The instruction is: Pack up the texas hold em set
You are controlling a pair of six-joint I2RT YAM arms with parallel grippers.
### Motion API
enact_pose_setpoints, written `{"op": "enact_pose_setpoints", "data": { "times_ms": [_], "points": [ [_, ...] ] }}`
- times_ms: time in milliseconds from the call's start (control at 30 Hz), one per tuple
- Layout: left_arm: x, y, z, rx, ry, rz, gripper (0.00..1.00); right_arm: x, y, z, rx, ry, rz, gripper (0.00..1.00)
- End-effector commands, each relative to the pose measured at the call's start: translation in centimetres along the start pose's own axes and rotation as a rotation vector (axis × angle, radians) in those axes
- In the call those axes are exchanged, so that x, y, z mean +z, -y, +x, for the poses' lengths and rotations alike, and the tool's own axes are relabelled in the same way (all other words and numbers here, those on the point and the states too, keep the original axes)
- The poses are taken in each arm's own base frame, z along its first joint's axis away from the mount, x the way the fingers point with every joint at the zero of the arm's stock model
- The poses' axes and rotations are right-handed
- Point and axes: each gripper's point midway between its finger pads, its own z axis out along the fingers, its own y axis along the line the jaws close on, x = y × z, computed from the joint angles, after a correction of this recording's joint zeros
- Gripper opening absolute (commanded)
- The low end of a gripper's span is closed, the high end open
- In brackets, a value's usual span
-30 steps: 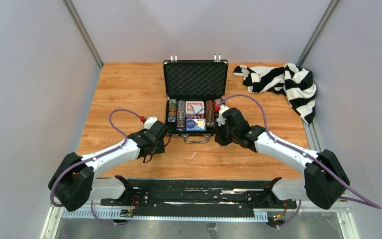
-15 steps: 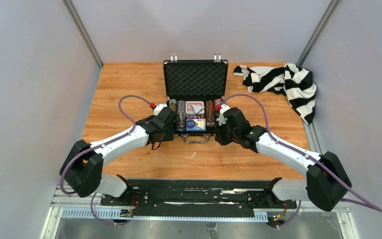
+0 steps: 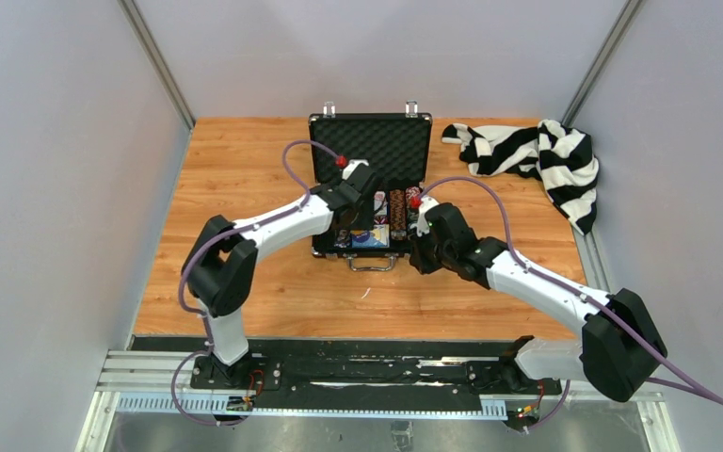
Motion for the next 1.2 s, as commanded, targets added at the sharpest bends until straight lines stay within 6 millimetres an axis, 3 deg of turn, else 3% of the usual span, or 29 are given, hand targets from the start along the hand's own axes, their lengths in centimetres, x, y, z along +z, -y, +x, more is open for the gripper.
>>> {"op": "enact_pose_setpoints", "data": {
  "times_ms": [0, 133, 233, 600, 1067, 1133, 1167],
  "points": [
    [1.8, 4.1, -0.8, 0.059, -0.018, 0.05, 0.51, -0.5, 1.3, -0.1, -0.005, 0.006, 0.047, 0.06],
    [3.3, 6.7, -0.7, 0.091, -0.04, 0.082, 0.51, -0.7, 1.8, -0.2, -0.003, 0.008, 0.066, 0.06],
    [4.5, 7.2, 0.1, 0.103, -0.068, 0.091, 0.51, -0.6, 2.0, 0.0, 0.002, 0.0, 0.074, 0.06],
    [5.2, 5.6, 1.1, 0.138, -0.065, 0.035, 0.48, 0.0, 2.4, 0.2, 0.011, -0.022, 0.086, 0.06],
    [5.4, 5.4, 1.5, 0.154, -0.072, 0.035, 0.23, 0.6, 2.5, 0.6, 0.012, -0.047, 0.085, 0.07],
    [5.4, 5.4, 1.5, 0.155, -0.07, 0.034, 0.23, 0.7, 2.5, 0.6, 0.012, -0.046, 0.085, 0.07],
    [5.3, 5.4, 1.4, 0.159, -0.069, 0.039, 0.27, 0.7, 2.5, 0.6, 0.012, -0.047, 0.086, 0.07]
  ]
}}
